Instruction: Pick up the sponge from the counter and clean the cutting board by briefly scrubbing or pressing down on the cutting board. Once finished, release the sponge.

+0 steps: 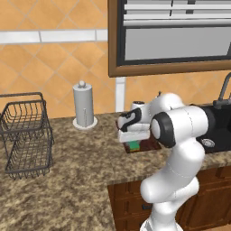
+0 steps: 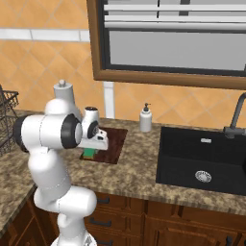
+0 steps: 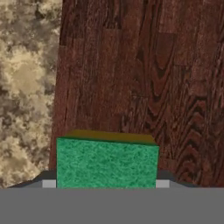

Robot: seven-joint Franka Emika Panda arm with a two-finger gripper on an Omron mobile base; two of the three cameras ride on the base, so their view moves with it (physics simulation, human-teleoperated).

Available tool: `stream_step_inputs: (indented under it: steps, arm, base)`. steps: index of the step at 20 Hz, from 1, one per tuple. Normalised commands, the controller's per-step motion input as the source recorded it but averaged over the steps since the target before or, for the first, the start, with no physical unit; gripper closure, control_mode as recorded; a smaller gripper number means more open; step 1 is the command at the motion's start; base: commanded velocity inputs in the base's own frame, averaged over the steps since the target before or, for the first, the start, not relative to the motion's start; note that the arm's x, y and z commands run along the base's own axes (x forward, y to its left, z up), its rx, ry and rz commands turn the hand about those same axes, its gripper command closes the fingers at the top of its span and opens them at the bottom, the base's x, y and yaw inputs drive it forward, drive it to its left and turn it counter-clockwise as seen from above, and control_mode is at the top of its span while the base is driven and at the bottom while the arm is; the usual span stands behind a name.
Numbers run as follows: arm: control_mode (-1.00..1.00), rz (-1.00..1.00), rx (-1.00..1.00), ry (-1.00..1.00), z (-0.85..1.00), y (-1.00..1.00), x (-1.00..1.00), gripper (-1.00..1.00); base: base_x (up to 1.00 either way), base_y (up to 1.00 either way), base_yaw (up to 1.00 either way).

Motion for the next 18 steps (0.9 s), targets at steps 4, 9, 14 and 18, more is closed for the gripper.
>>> stream_step_inputs:
  steps: [4,9,14,18]
  arm:
    - [-1.0,-0.05,0.0,-0.1,-0.48,0.0,0.41,1.0]
    - [-1.0,-0.05,0.0,-0.03,-0.34,0.0,0.56,1.0]
    - [-1.0,-0.04,0.0,-0.07,-0.48,0.0,0.56,1.0]
    - [-1.0,-0.05,0.0,-0.08,-0.52,0.0,0.57,1.0]
  base:
    - [0.0,0.0,0.0]
    - [0.0,0.0,0.0]
    - [0.0,0.0,0.0]
    - [0.0,0.0,0.0]
